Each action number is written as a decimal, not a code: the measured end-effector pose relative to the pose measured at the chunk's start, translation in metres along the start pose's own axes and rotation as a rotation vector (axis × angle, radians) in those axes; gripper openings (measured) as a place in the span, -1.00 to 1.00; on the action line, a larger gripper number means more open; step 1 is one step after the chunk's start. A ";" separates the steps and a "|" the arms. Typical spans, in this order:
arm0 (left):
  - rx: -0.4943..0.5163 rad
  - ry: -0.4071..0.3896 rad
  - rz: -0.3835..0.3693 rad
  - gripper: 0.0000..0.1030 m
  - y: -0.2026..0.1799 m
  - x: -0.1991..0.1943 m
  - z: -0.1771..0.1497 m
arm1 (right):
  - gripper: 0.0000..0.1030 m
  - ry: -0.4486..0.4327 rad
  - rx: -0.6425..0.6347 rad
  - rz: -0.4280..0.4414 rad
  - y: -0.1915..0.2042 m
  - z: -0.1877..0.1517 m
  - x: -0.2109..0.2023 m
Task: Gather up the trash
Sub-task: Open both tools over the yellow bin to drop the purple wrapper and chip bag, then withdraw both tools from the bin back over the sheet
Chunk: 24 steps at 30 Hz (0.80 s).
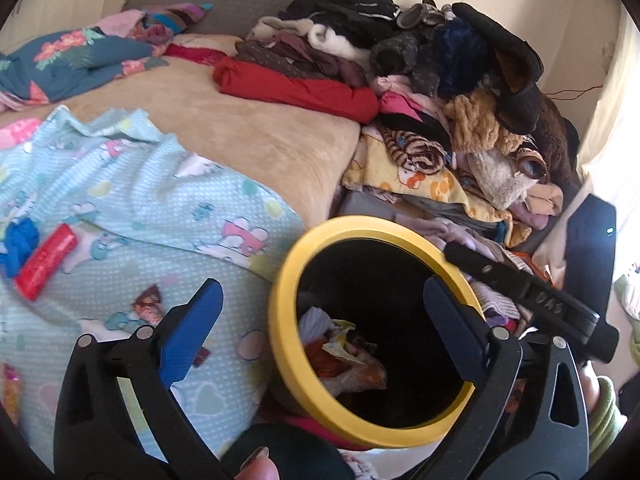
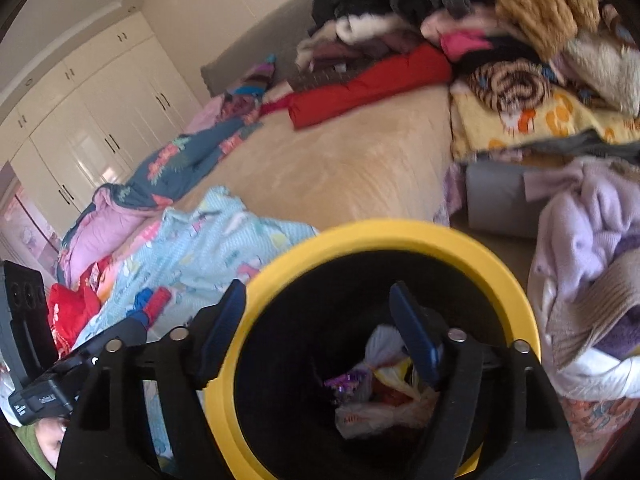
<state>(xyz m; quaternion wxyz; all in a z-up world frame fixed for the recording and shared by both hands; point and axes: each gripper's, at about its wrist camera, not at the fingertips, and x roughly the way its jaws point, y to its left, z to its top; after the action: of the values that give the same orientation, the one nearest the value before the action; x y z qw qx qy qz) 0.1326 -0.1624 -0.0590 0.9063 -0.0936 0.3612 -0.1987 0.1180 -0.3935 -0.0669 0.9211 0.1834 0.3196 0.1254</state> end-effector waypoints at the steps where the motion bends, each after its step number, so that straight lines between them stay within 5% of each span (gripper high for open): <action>1: 0.005 -0.012 0.011 0.79 0.002 -0.005 0.000 | 0.49 -0.016 -0.012 0.003 0.003 0.001 -0.002; 12: 0.015 -0.080 0.063 0.79 0.023 -0.039 0.004 | 0.59 -0.111 -0.129 0.035 0.044 0.000 -0.012; 24: -0.037 -0.135 0.113 0.79 0.058 -0.064 0.008 | 0.60 -0.097 -0.208 0.082 0.087 -0.014 -0.001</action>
<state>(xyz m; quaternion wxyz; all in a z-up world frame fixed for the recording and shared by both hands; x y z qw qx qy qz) 0.1127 -0.0823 -0.0319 0.9365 -0.1031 0.3074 -0.1335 0.0985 -0.3118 -0.0400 0.9437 0.1054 0.2520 0.1864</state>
